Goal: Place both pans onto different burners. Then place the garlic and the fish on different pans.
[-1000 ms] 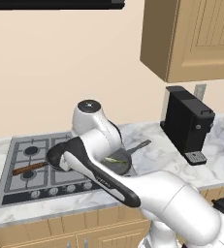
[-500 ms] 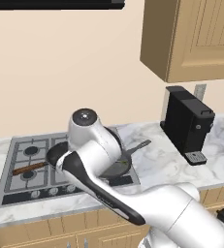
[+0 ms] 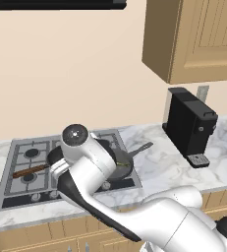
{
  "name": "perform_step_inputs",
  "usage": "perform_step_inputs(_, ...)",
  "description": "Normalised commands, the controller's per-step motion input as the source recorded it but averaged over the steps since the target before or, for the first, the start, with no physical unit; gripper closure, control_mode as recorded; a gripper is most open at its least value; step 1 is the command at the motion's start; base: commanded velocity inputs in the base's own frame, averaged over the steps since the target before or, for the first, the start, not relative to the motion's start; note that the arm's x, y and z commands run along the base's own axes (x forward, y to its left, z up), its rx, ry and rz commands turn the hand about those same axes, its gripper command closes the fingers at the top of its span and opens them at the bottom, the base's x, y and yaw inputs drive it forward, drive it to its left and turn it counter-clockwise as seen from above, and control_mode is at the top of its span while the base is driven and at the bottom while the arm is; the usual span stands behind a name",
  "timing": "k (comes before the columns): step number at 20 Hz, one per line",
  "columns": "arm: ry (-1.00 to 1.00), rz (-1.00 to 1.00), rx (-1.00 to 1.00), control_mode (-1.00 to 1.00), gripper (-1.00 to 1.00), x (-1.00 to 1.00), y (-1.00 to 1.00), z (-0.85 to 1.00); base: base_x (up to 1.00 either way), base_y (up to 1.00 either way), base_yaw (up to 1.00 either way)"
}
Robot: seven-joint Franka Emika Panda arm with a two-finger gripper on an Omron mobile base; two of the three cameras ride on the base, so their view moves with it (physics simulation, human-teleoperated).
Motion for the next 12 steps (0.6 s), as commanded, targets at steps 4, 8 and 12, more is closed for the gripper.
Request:
perform_step_inputs(4,0.04,-0.21,0.05,-1.00,1.00,0.50,0.03,0.00,0.00,0.00,0.00)
perform_step_inputs(8,0.10,-0.20,0.07,-1.00,1.00,0.50,0.00,-0.03,0.00,0.00,0.00)
perform_step_inputs(12,0.14,-0.16,0.09,-1.00,1.00,0.48,0.00,-0.07,0.00,0.00,0.00)
